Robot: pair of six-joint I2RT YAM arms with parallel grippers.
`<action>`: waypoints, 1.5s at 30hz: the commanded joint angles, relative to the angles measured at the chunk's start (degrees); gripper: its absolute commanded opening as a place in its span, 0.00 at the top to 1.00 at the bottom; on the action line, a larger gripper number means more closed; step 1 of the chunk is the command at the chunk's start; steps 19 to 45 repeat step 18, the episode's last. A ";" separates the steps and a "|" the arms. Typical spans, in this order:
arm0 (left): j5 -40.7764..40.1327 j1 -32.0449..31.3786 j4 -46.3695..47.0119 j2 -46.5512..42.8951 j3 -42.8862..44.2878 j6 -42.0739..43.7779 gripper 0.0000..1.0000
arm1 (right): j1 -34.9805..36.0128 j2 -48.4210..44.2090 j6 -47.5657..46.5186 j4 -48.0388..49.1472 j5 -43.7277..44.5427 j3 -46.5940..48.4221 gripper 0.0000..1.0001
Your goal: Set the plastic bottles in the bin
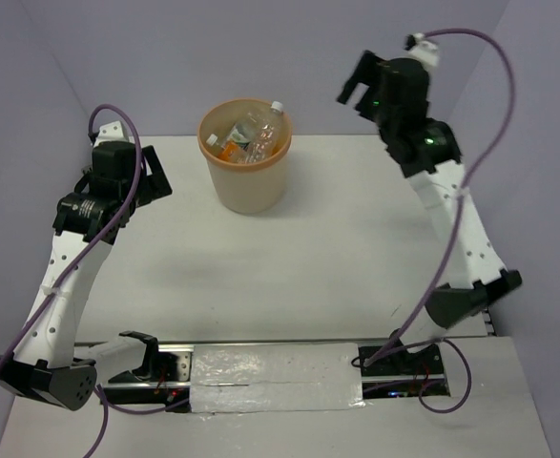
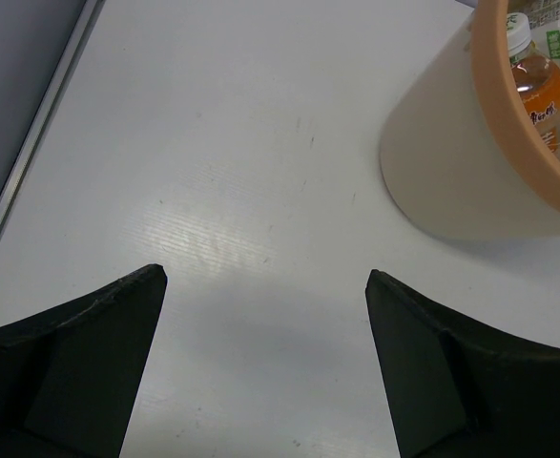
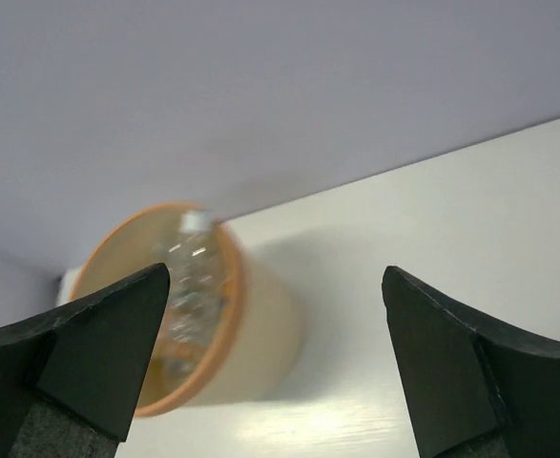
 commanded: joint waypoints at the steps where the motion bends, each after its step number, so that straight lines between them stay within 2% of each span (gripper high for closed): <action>1: 0.08 0.30 2.27 -0.22 0.11 0.78 0.01 | -5.82 -7.52 -4.50 -5.74 -2.21 -7.07 0.00; 5: 1.92 0.30 2.70 0.57 0.55 0.08 0.00 | -6.36 -18.40 -6.90 -5.66 -0.57 -22.08 0.00; 8: 3.07 0.39 3.05 1.27 1.34 -0.36 0.00 | -6.45 -22.46 -6.90 -6.71 -0.73 -28.69 0.00; 16: 6.84 0.30 3.50 1.89 3.02 -1.59 0.00 | -6.36 -25.64 -1.89 -8.56 -4.08 -39.33 0.00; 45: 7.37 0.30 3.41 1.89 3.10 -1.94 0.01 | -6.36 -25.12 -1.45 -9.17 -3.20 -39.87 0.00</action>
